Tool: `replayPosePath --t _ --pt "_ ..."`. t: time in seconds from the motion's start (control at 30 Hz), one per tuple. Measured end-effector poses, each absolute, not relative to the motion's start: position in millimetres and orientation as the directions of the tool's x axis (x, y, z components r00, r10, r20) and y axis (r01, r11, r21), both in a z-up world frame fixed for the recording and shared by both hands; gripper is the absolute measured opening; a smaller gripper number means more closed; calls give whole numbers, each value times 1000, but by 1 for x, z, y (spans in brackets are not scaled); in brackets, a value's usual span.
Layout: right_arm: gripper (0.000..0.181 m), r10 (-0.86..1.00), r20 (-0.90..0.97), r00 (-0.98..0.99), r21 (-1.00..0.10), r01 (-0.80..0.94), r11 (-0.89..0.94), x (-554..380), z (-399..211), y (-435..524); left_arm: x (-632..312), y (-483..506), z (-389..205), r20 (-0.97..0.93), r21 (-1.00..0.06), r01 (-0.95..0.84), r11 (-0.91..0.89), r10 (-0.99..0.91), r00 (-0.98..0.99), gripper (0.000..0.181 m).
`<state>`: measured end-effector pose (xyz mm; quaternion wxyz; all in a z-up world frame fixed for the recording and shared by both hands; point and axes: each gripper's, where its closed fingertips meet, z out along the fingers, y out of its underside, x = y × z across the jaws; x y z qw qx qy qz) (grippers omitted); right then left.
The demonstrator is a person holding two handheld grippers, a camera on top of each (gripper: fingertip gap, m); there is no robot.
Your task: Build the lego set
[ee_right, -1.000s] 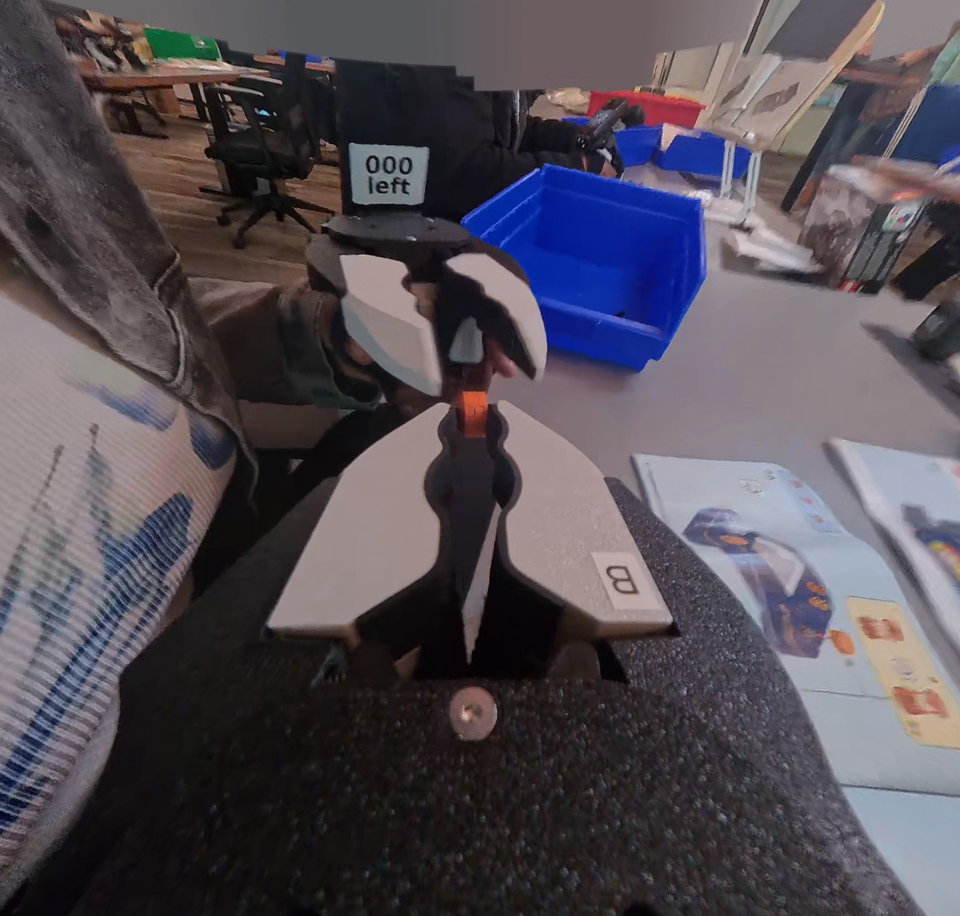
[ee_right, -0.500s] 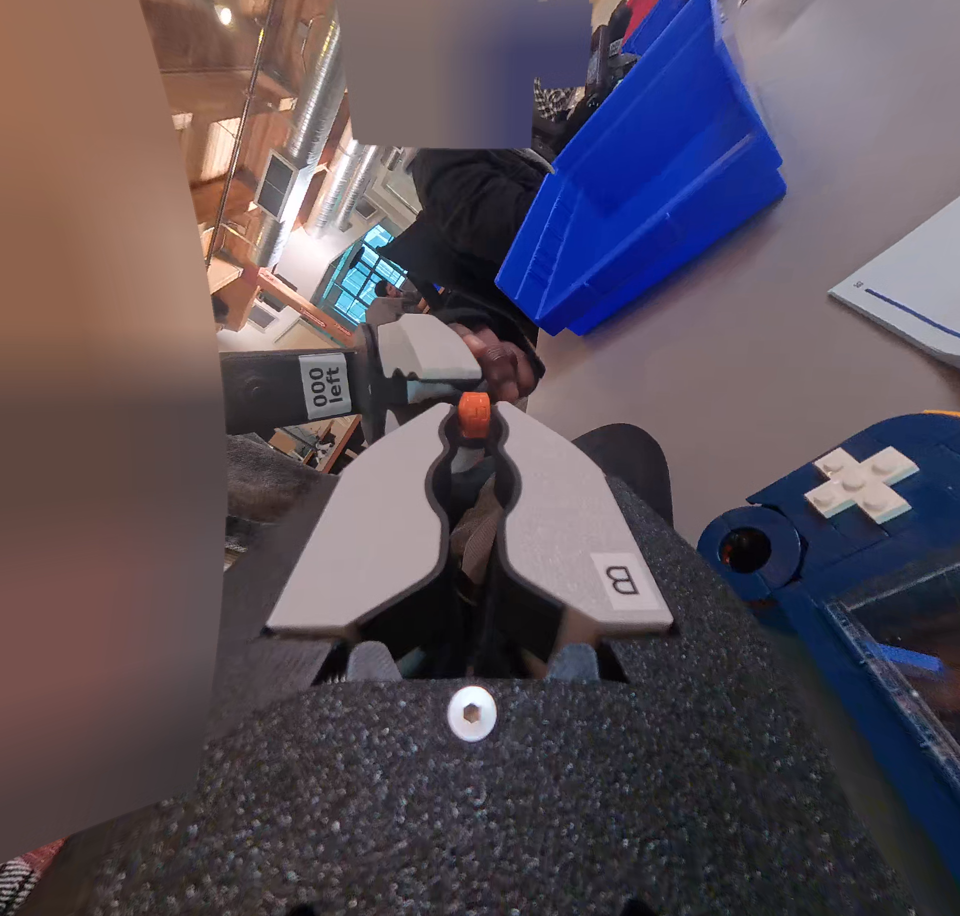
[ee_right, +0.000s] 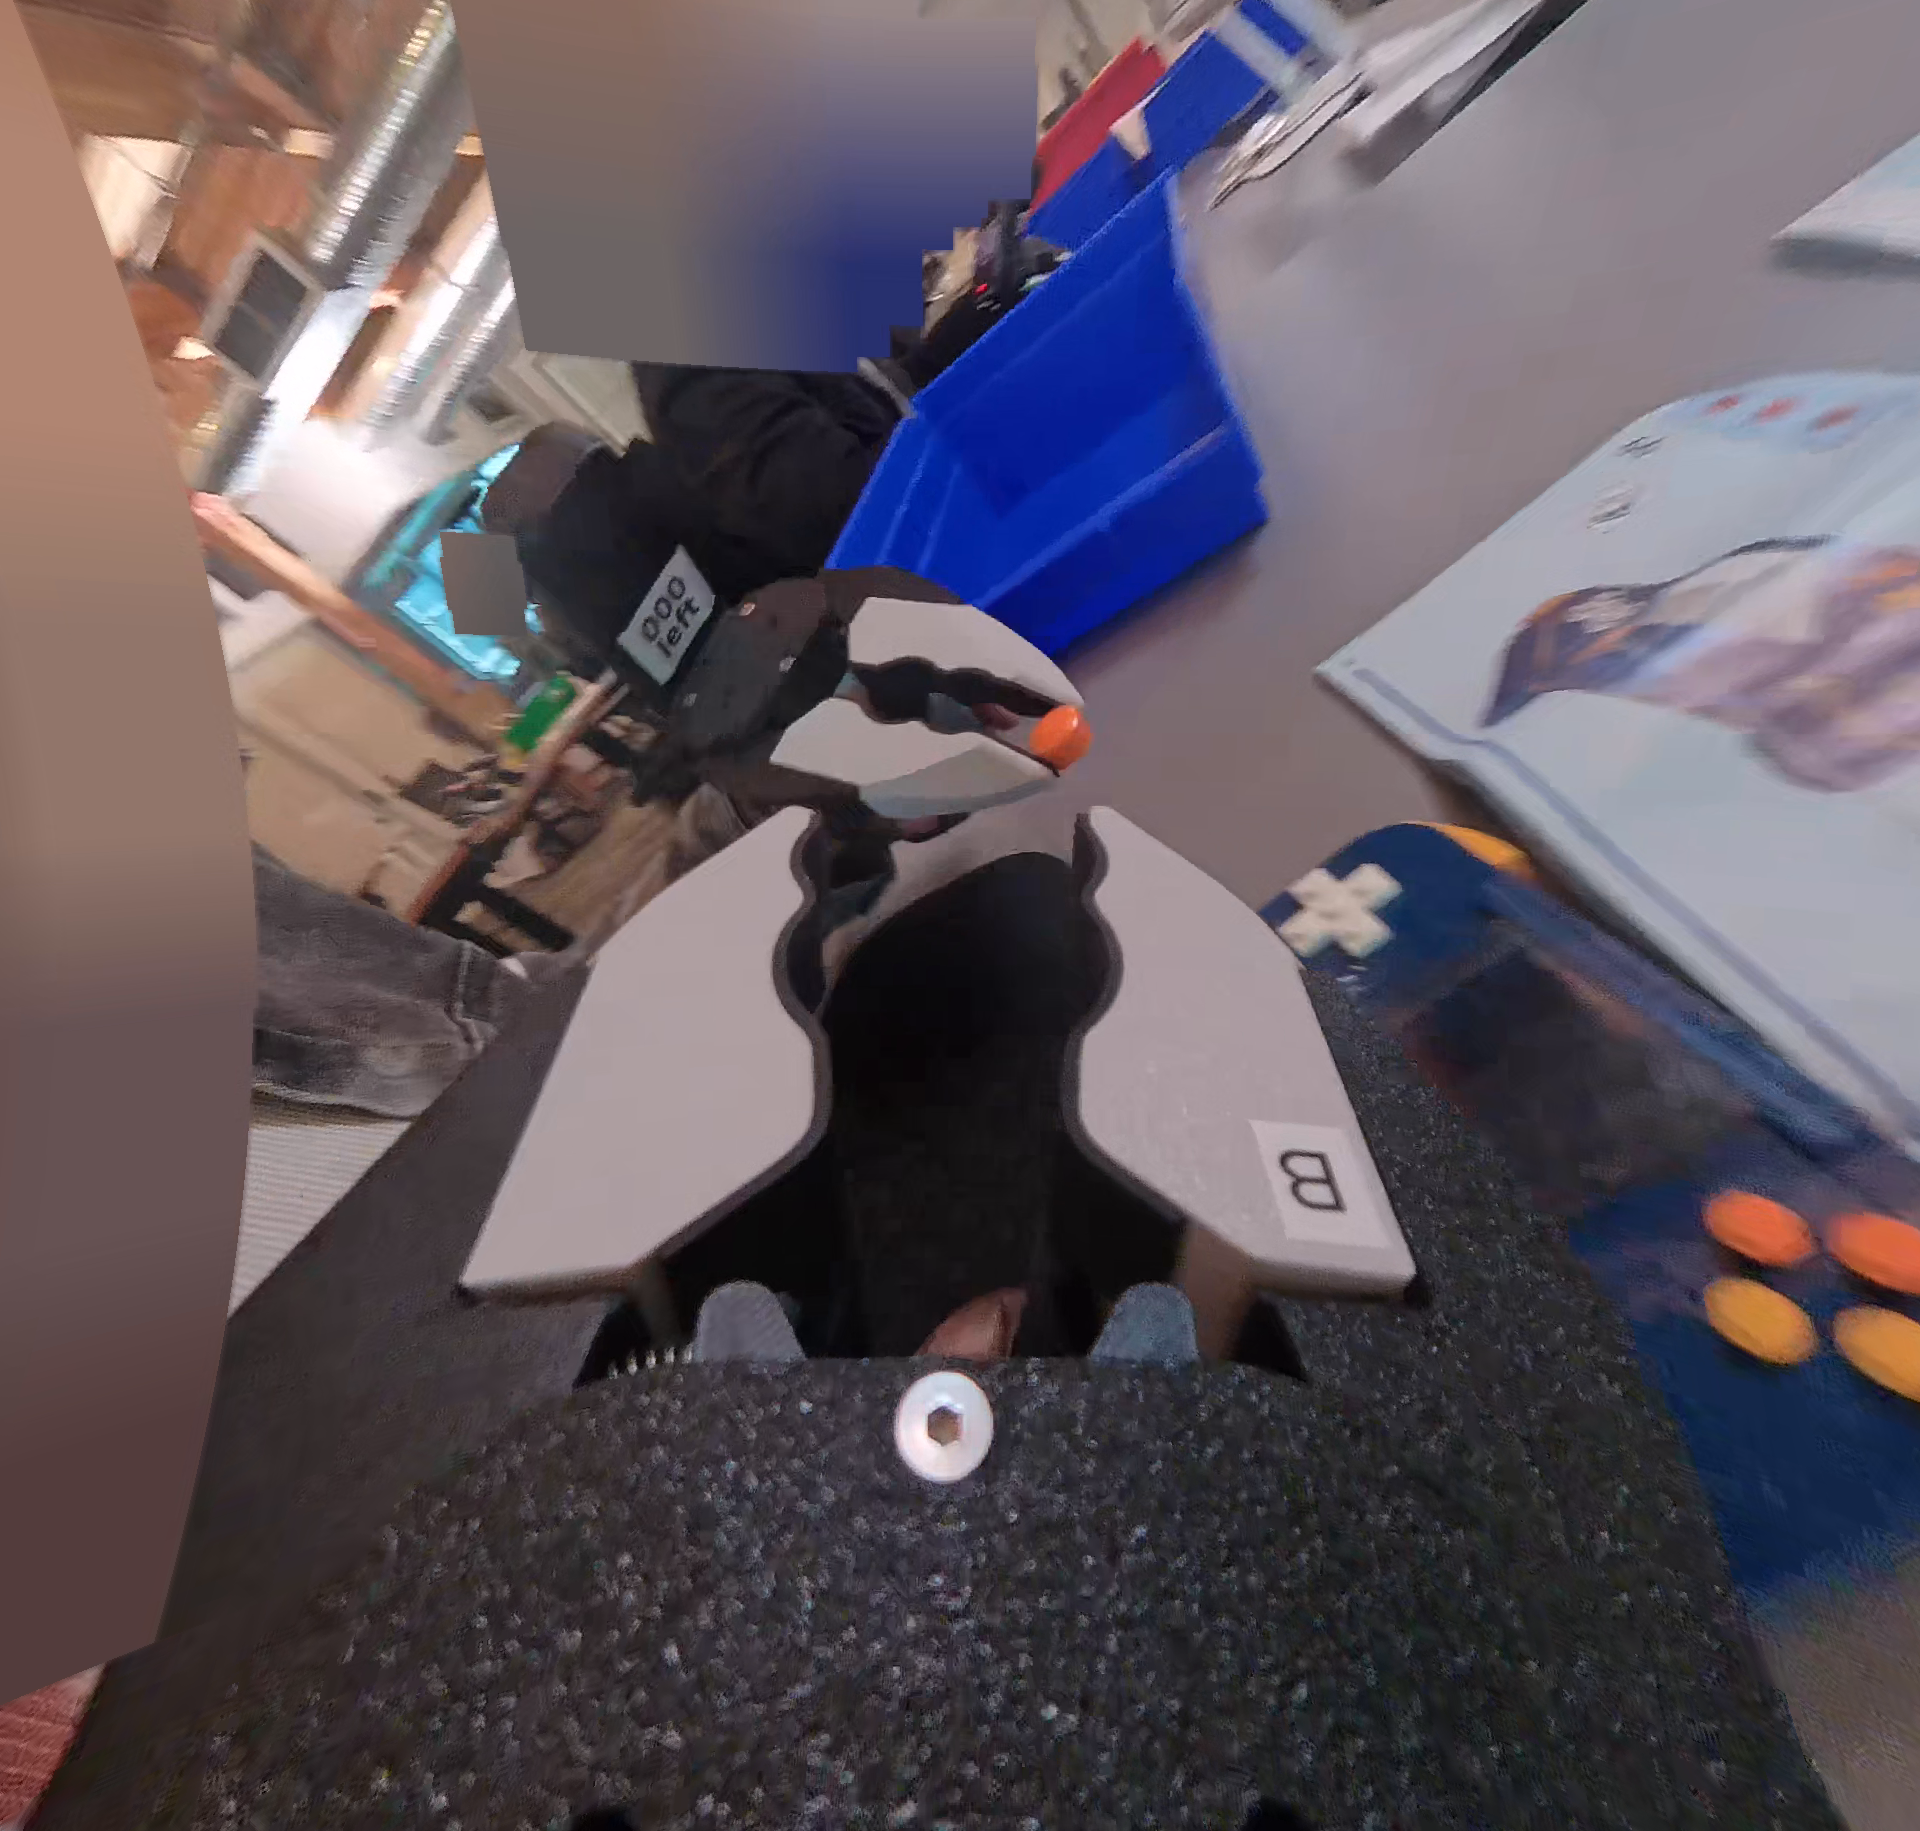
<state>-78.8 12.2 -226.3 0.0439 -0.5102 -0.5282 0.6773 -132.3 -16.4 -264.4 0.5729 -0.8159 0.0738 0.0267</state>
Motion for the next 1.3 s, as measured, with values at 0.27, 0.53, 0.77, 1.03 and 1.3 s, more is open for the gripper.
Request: replayPosePath --t 0.27,0.53,0.77,1.03,1.3 --pt "41 805 -503 -315 -848 360 -388 -52 -229 78 -158 -19 -323 72 -754 -6 -657 -91 993 16" --pt "55 946 -227 -231 -884 456 -101 -7 -254 126 -158 -21 -336 70 -723 -2 -691 -76 995 21" --pt "39 979 -101 -176 -781 623 32 44 -288 166 -171 -24 -311 30 -795 39 -606 25 999 48" --pt "25 956 -97 -278 -710 693 130 38 -319 141 -159 -19 -200 21 -999 15 33 176 984 48" --pt "15 955 -53 -292 -682 709 179 30 -334 140 -119 -4 -202 -48 -997 -51 52 61 997 47"
